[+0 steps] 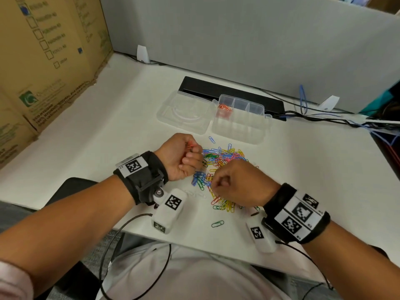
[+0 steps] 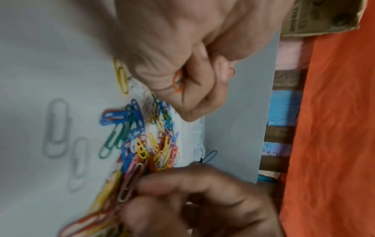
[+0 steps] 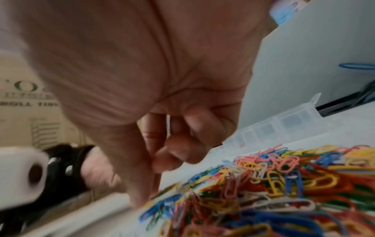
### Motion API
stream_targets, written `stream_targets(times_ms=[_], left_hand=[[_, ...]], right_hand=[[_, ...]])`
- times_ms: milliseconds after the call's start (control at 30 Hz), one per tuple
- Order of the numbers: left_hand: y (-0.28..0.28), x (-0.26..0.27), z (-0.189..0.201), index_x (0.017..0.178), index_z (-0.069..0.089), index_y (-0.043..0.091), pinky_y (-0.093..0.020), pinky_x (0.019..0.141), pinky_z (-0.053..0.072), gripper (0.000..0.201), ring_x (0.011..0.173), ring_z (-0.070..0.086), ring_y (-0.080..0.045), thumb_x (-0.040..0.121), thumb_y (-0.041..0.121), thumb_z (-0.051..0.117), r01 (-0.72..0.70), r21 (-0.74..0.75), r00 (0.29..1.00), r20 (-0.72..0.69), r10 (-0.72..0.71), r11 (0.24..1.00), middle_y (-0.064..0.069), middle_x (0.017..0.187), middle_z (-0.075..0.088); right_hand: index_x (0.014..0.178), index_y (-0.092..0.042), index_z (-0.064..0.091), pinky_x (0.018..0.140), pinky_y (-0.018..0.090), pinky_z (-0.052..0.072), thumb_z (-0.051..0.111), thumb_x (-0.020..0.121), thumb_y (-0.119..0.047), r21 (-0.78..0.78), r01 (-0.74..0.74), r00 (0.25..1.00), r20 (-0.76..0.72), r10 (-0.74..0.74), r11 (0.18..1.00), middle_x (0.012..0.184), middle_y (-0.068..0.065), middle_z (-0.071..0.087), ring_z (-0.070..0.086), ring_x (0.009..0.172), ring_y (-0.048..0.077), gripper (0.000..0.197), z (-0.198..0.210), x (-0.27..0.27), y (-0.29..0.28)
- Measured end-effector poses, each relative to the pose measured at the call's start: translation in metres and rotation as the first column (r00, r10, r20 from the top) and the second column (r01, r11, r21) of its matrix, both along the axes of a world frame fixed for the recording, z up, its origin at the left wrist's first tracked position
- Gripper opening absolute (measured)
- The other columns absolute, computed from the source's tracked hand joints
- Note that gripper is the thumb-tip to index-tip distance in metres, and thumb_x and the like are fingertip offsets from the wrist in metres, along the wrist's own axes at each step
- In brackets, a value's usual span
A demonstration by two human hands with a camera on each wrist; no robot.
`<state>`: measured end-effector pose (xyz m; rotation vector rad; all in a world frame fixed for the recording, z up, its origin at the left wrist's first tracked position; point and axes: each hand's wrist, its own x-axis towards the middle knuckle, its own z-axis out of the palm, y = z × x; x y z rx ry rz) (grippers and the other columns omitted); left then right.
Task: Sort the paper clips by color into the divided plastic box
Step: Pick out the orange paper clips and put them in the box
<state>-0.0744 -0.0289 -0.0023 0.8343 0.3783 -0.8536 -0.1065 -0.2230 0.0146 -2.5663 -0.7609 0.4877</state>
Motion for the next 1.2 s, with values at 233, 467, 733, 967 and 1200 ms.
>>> stream_targets(times_ms=[233,467,733,967,1200], left_hand=[[0.003,0.002,0.006,0.064,0.042,0.011,-0.015,0.028,0.026,0.014,0.032,0.037,-0.010,0.075,0.006,0.035,-0.338,-0.197,0.936,-0.172,0.307,0.921,0.001,0.053,0.038],[-0.005,-0.005,0.000,0.088,0.059,-0.001,-0.042,0.060,0.060,0.031,0.062,0.071,-0.031,0.098,0.008,0.031,-0.518,-0.135,0.846,-0.230,0.482,0.845,-0.019,0.080,0.069],[-0.029,-0.024,0.000,0.094,0.061,-0.005,-0.030,0.058,0.059,0.036,0.060,0.068,-0.022,0.093,0.005,0.026,-0.294,-0.210,0.953,-0.137,0.270,0.933,-0.016,0.080,0.068],[-0.031,-0.028,0.002,0.091,0.059,-0.007,-0.022,0.048,0.050,0.036,0.064,0.068,-0.024,0.096,0.005,0.026,-0.287,-0.201,0.956,-0.127,0.265,0.937,-0.017,0.081,0.064],[-0.030,-0.021,0.005,0.107,0.057,-0.007,-0.023,0.054,0.057,0.032,0.070,0.066,-0.023,0.095,0.003,0.029,-0.388,-0.176,0.920,-0.144,0.366,0.905,-0.018,0.096,0.064]], right_hand=[[0.082,-0.022,0.070,0.063,0.029,0.045,0.057,0.079,-0.013,-0.331,-0.143,0.975,0.116,0.190,0.933,0.090,-0.005,0.065,0.060,0.081,0.020,0.017,-0.009,-0.003,0.011],[0.075,-0.020,0.068,0.064,0.028,0.050,0.060,0.080,-0.017,0.042,0.051,0.992,0.115,-0.056,0.998,0.071,-0.010,0.065,0.059,0.064,0.004,0.010,0.011,0.007,0.013],[0.074,-0.024,0.070,0.061,0.026,0.050,0.082,0.073,-0.025,0.242,0.146,0.988,0.015,-0.155,0.959,0.071,-0.009,0.067,0.058,0.059,0.001,0.012,0.034,0.014,0.019],[0.073,-0.021,0.061,0.067,0.032,0.048,0.079,0.072,-0.032,0.044,-0.002,0.957,0.291,-0.011,0.999,0.074,-0.009,0.055,0.054,0.068,0.012,0.021,0.033,0.006,0.018],[0.075,-0.021,0.065,0.062,0.032,0.046,0.073,0.079,-0.034,0.305,0.062,0.935,0.316,-0.162,0.950,0.072,-0.007,0.058,0.054,0.066,0.013,0.015,0.013,0.014,0.013]])
